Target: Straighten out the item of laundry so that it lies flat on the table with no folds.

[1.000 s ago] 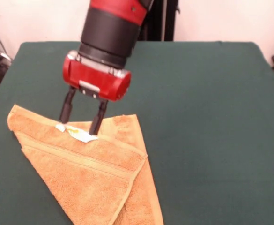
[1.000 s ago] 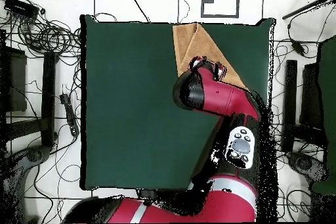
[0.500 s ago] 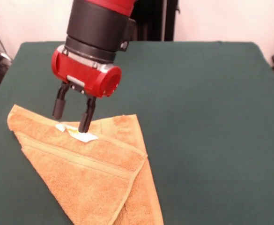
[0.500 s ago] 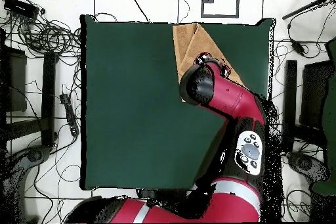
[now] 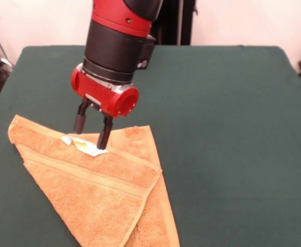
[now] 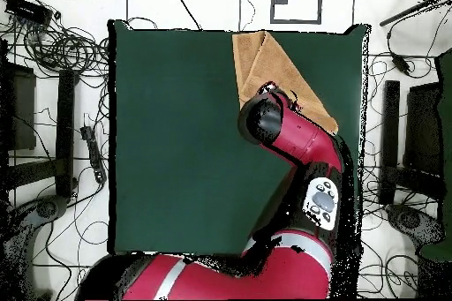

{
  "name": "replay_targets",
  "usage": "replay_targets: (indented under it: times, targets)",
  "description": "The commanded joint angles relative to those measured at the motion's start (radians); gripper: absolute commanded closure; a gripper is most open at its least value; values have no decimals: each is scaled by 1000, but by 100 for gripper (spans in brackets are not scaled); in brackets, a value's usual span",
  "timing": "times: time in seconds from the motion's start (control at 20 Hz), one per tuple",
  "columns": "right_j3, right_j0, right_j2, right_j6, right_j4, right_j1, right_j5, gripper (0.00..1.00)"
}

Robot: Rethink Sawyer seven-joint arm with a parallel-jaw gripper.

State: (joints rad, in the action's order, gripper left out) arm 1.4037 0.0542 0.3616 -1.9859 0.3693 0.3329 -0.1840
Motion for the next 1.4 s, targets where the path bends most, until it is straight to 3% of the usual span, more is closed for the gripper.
replay_targets:
  times: [0.05,0.4,0.65,0.9,1.15,1.3,1.4]
  targets:
    - [120,-78,-25,-322,101,-55,-191,0]
    - [137,-74,-67,-255,79,5,-256,0]
    - [145,-103,-62,-175,0,16,-156,0]
    - [164,-81,-102,-88,-82,12,-95,0]
    - [144,-102,-91,-71,-183,-12,4,0]
    - [116,-130,-64,-75,-232,-21,6,0]
    - [110,-105,-105,-45,-262,-10,-35,0]
